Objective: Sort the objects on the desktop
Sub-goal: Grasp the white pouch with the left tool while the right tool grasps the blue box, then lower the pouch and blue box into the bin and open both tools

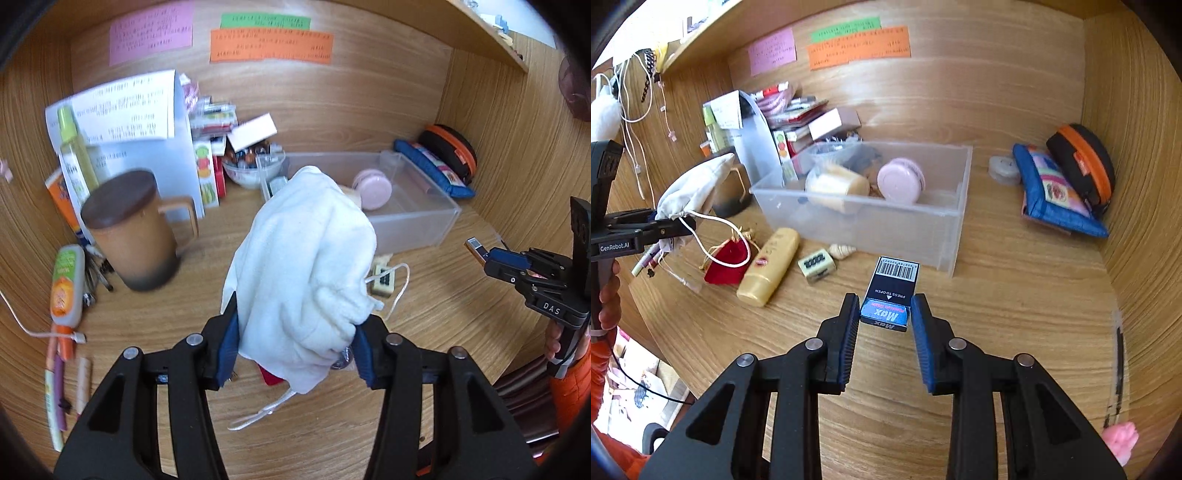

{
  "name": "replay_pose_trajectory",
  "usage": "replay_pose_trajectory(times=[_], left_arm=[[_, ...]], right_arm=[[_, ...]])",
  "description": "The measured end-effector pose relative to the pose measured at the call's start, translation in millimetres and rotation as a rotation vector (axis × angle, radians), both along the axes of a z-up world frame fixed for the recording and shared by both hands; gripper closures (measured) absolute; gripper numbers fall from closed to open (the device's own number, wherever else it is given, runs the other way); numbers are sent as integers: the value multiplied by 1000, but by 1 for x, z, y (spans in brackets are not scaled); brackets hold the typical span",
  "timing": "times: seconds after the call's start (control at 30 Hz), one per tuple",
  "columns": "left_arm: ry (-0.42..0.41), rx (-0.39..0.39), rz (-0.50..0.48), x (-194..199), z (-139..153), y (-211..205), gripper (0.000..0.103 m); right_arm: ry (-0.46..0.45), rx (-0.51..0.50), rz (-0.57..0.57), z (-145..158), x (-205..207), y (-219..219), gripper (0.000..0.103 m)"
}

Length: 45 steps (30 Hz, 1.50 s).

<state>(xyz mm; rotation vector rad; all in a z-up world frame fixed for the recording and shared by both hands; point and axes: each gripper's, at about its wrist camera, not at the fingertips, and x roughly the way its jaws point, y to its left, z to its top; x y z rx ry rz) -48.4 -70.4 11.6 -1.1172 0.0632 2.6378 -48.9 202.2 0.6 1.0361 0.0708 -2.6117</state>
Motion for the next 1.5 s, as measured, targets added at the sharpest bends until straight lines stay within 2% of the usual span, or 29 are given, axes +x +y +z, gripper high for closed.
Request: replay_pose_trajectory(times=[0.43,0.77,1.07,1.33,1.5], left_arm=[[50,-5,-31,-35,49,18,51],[57,-30,-54,-81,64,42,51],[23,-39,-93,-125,50,72,51],[-34,-32,-119,-161,25,90,51],[-75,-61,-142,-177,6,102,51]], right_arm=[[99,-1,33,47,-28,-5,77],[134,24,43,69,-74,-5,77],[132,39,52,71,-113,-2,77],[90,57,49,55,-146,3,77],[56,61,48,41,-162,4,77]])
